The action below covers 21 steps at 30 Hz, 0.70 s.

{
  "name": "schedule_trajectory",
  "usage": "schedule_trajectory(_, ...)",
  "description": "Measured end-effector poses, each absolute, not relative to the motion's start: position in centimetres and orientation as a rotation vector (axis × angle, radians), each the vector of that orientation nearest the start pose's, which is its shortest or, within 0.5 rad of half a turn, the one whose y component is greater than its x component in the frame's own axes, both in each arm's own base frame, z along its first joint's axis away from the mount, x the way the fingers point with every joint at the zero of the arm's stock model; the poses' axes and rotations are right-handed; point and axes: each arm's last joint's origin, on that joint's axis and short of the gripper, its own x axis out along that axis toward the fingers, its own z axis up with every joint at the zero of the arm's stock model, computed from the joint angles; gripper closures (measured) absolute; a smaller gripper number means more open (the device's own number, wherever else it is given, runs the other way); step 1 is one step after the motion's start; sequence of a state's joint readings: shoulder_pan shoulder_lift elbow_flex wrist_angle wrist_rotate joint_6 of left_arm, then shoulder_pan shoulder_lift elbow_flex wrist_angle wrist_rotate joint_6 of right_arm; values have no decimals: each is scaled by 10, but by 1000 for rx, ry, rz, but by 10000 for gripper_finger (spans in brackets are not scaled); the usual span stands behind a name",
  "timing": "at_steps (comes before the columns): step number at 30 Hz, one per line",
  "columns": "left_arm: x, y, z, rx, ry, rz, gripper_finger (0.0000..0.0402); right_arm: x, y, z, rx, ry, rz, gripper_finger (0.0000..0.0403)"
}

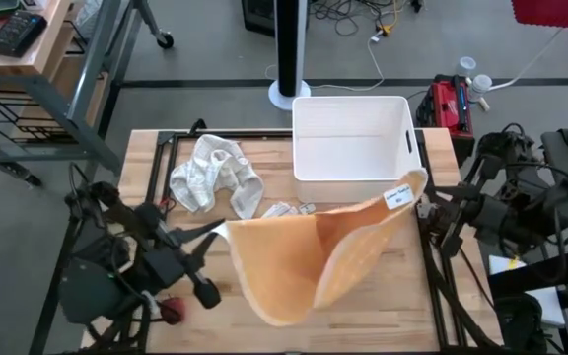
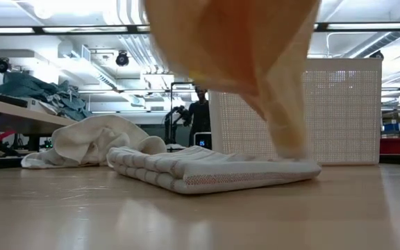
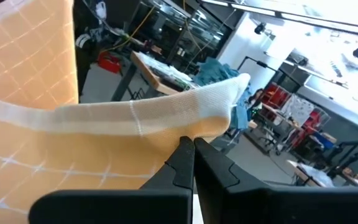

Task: Fold towel
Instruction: Fold the yellow squared towel

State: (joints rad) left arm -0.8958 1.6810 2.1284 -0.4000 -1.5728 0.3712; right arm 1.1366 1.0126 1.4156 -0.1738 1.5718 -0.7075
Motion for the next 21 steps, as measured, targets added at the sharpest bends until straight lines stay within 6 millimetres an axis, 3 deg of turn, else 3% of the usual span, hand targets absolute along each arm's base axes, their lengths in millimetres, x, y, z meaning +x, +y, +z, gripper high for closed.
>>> schedule_trajectory(4, 208, -221, 538, 283, 97, 656, 401, 86, 115, 504, -480, 108, -433, 403)
schedule_trajectory(12, 189, -208, 535, 280, 92, 631, 401, 80, 102, 519, -542, 121, -428, 403)
schedule_trajectory(21, 164, -196, 486, 90, 44, 548, 401, 76, 97, 518, -505, 109, -414, 403)
